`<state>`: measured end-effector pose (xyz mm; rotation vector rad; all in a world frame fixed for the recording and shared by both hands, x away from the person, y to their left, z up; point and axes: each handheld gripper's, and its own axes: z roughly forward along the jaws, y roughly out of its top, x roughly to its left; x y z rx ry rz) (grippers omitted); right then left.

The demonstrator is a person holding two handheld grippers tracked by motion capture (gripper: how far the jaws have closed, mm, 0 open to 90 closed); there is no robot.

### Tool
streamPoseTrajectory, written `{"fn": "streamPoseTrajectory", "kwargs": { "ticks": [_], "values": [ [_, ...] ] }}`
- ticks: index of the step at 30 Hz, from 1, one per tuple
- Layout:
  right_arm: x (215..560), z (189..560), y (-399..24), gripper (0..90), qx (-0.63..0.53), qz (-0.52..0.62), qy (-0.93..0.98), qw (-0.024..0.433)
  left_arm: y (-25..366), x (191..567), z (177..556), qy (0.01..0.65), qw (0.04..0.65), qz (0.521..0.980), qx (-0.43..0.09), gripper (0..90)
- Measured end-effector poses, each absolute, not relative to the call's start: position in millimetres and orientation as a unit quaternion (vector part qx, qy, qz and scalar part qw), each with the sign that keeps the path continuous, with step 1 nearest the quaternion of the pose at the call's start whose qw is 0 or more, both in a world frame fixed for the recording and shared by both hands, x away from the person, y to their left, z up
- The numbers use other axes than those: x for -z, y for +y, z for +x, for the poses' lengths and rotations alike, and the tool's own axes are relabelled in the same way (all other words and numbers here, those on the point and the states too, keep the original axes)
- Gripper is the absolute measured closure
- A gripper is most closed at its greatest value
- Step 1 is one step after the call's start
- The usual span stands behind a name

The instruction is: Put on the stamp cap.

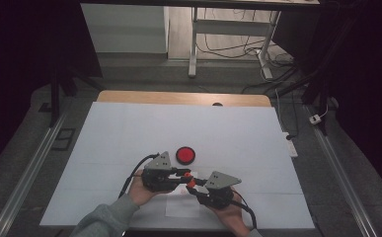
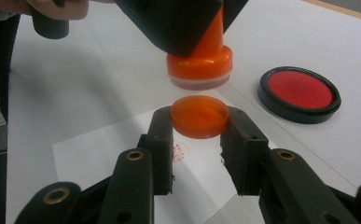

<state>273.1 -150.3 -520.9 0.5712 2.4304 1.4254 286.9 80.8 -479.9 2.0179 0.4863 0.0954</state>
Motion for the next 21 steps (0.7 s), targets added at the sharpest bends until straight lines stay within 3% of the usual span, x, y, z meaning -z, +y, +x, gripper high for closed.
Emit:
{"fn": "streamPoseTrajectory", "kwargs": {
  "ticks": [21],
  "values": [
    [520.3, 272.5, -150.7, 64.3, -0.499, 0.198, 0.834, 0.129, 76.0, 487.4, 287.8, 0.204, 0.504, 0.839, -0.027, 71.9]
  ]
}}
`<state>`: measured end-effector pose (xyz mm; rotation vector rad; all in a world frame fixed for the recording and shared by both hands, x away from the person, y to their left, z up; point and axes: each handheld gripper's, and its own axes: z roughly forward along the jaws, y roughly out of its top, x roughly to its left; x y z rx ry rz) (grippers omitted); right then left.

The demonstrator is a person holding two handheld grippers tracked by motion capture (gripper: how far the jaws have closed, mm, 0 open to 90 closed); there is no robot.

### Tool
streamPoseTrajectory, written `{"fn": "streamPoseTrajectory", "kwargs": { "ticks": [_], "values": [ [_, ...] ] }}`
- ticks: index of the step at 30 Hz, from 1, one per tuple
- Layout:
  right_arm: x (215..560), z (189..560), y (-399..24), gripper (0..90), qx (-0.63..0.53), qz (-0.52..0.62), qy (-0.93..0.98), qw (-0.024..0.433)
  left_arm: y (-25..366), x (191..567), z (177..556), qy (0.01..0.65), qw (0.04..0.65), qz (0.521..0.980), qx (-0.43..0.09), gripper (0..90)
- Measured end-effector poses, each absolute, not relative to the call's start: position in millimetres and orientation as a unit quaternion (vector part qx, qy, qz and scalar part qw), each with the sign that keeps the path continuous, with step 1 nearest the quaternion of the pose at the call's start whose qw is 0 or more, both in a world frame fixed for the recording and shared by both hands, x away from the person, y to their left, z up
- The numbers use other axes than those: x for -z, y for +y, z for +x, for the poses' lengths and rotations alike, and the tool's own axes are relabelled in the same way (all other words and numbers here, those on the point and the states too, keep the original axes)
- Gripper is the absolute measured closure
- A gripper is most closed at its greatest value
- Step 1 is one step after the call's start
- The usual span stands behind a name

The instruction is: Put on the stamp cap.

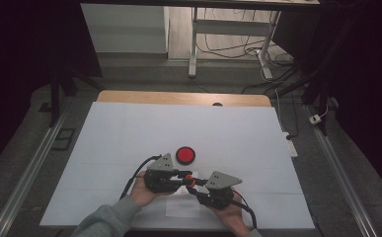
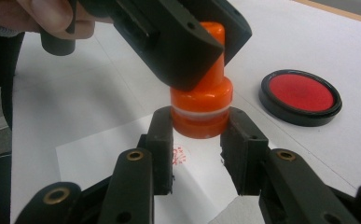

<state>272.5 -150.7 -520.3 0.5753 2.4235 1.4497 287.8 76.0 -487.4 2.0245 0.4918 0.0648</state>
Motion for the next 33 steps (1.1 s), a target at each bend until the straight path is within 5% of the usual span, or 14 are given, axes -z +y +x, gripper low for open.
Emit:
{"fn": "streamPoseTrajectory", "kwargs": {
  "ticks": [33],
  "values": [
    [518.9, 270.5, -151.4, 64.7, -0.5, 0.2, 0.831, 0.142, 74.5, 491.3, 287.9, 0.204, 0.505, 0.838, -0.028, 72.0]
  ]
}}
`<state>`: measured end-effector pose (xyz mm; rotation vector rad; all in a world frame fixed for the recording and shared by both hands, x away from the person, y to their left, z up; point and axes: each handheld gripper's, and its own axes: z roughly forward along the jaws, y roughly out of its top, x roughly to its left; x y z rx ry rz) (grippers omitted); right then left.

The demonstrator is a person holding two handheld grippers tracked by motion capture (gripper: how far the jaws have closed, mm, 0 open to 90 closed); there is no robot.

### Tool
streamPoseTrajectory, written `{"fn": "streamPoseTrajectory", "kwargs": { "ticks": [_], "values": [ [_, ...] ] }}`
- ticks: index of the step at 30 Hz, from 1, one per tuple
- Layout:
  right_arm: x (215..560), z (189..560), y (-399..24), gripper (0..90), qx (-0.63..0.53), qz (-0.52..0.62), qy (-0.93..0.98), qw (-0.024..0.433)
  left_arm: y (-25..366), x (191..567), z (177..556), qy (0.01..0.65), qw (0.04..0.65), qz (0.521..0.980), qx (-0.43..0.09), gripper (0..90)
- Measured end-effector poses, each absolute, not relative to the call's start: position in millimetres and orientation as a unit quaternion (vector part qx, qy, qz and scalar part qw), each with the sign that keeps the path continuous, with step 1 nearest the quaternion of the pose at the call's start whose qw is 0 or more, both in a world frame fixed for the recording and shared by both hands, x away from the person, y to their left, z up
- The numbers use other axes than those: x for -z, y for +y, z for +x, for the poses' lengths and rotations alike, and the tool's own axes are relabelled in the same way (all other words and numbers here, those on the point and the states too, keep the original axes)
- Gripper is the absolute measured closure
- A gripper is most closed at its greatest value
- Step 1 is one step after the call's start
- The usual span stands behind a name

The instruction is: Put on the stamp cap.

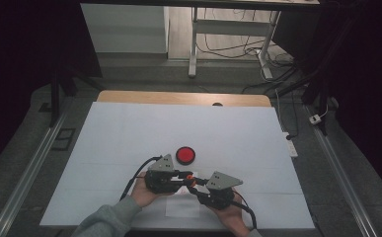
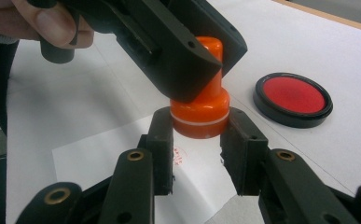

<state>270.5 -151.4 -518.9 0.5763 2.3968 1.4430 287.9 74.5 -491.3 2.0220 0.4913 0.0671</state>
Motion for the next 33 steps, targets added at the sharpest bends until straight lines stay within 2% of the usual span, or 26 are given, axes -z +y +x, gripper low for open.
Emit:
{"fn": "streamPoseTrajectory", "kwargs": {
  "ticks": [18, 22, 33],
  "values": [
    [516.9, 267.8, -151.2, 64.8, -0.493, 0.2, 0.832, 0.155, 72.7, 493.0, 284.3, 0.199, 0.51, 0.836, -0.041, 72.3],
    [517.5, 267.5, -150.8, 64.8, -0.489, 0.2, 0.835, 0.154, 69.8, 494.0, 281.0, 0.193, 0.503, 0.84, -0.059, 72.4],
    [518.6, 269.5, -150.9, 64.6, -0.49, 0.202, 0.835, 0.147, 68.6, 494.7, 280.8, 0.195, 0.5, 0.842, -0.064, 72.3]
  ]
}}
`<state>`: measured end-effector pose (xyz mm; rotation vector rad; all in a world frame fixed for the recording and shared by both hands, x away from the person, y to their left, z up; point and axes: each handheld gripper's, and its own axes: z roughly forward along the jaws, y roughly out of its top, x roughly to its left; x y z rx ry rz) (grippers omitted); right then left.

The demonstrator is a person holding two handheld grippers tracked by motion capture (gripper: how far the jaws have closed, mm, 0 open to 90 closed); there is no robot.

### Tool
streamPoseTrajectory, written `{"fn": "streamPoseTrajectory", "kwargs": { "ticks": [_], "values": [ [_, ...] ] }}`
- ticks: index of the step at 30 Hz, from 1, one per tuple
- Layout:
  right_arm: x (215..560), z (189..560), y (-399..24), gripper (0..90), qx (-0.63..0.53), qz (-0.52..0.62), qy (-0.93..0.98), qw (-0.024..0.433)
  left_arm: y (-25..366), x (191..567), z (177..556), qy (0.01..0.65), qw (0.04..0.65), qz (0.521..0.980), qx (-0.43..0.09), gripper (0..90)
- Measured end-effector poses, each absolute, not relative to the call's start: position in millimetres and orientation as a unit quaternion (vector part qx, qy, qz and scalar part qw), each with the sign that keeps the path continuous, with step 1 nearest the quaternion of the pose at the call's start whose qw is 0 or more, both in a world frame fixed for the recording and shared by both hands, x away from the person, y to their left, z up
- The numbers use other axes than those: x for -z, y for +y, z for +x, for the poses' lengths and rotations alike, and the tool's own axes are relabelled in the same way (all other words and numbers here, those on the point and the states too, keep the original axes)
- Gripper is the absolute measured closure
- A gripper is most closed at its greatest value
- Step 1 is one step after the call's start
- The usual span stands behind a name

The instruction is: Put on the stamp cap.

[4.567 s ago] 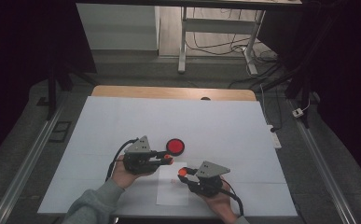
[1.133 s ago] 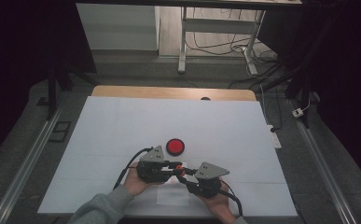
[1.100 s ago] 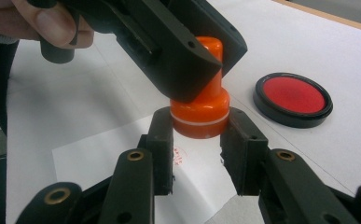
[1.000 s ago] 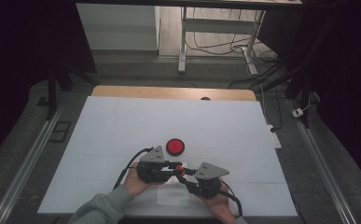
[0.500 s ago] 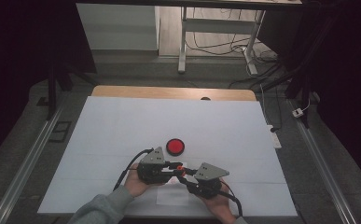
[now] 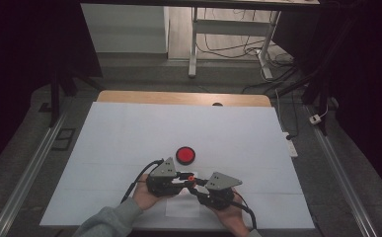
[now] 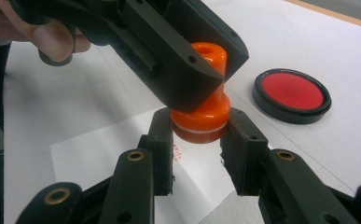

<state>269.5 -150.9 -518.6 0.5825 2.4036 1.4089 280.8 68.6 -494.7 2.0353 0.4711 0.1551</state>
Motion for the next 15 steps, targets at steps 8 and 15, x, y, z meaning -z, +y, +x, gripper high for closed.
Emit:
{"fn": "streamPoseTrajectory", "kwargs": {
  "ticks": [8, 15],
  "values": [
    [519.4, 269.2, -150.6, 64.5, -0.487, 0.202, 0.837, 0.147, 68.1, 494.5, 280.3, 0.194, 0.495, 0.844, -0.065, 72.3],
    [519.7, 269.9, -151.0, 64.3, -0.487, 0.199, 0.837, 0.147, 67.7, 494.3, 280.4, 0.195, 0.494, 0.845, -0.065, 72.2]
  ]
}}
